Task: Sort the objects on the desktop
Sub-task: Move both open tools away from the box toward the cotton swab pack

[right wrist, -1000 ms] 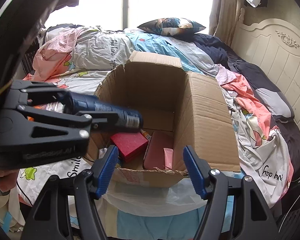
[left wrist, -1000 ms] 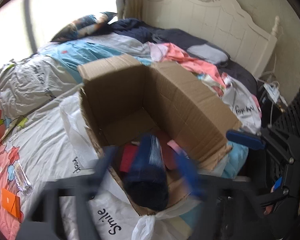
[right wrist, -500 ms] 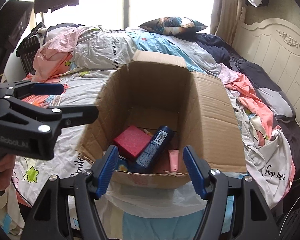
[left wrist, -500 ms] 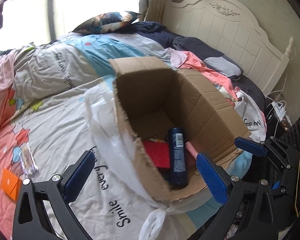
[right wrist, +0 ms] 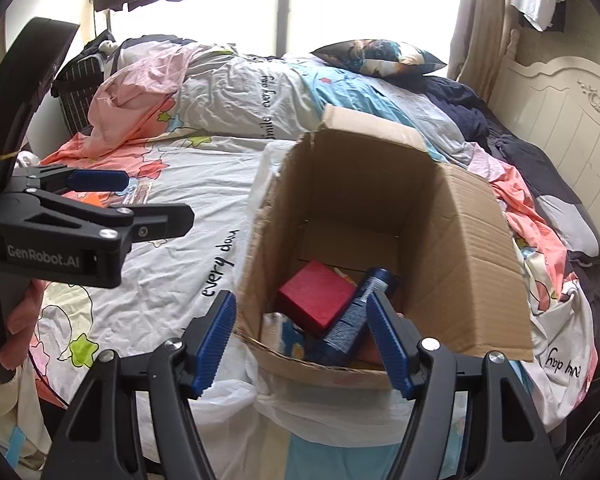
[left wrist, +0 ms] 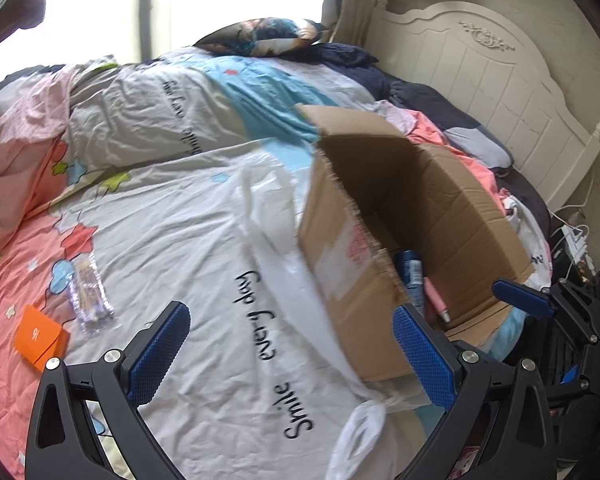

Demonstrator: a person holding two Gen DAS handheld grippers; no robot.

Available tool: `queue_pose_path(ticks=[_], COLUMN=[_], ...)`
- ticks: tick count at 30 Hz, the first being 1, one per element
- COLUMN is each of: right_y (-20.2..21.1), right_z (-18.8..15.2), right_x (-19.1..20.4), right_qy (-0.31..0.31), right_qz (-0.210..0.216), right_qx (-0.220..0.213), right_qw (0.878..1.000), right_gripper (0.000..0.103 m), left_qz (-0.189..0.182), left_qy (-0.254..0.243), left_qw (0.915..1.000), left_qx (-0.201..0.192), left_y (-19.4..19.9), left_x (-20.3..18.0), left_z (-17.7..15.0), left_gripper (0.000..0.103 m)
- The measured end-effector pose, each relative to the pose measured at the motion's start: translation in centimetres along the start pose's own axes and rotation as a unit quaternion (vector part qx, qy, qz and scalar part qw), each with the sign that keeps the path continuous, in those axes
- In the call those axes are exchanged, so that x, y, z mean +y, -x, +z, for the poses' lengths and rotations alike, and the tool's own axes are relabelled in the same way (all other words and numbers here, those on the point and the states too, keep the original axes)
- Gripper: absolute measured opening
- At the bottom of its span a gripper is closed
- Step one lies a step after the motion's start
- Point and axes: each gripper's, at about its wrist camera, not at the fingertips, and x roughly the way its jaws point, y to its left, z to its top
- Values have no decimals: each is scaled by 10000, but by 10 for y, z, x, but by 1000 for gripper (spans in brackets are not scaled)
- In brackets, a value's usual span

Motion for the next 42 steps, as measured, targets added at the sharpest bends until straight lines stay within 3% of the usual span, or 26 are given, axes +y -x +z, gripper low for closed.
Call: queue_pose_path(ticks=[22,33,42], right_y=[-55,-115,-161], right_z=[37,62,81], right_x=[104,168,203], right_qy=[701,975,1090], right_qz=[492,962,1197], right_qx=[287,699,943], right_qw=[9959,9881,9823], right_gripper=[64,64,64], left_qz=[657,1199,1253], left_qy=[586,1245,1865], left_qw=[9959,9843,9729], left_qx=[222,367,537], left_y=[5,8,-2], left_x=[117,207,267], left_z=[-40,-61,-72], left_gripper=[103,103,103])
